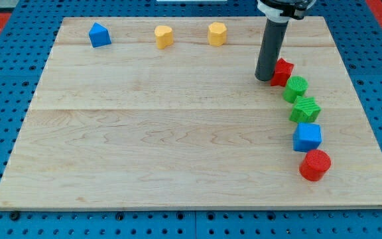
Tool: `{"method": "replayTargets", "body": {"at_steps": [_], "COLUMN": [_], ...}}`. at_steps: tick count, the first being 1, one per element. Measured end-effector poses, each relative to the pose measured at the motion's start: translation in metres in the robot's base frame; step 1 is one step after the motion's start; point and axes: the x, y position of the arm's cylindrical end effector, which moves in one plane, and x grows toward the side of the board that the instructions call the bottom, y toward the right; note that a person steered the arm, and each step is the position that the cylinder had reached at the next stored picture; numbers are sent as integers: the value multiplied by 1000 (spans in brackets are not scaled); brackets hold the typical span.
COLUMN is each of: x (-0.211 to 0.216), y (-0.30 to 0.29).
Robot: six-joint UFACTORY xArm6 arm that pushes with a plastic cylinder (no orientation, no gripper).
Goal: Move the red star diagonally to the yellow hexagon
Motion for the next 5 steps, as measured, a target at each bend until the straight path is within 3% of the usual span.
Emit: {"method": "replayTargets", "body": {"at_steps": [2, 4, 5], "x": [-9, -30, -67], "y": [40, 3, -2]}}
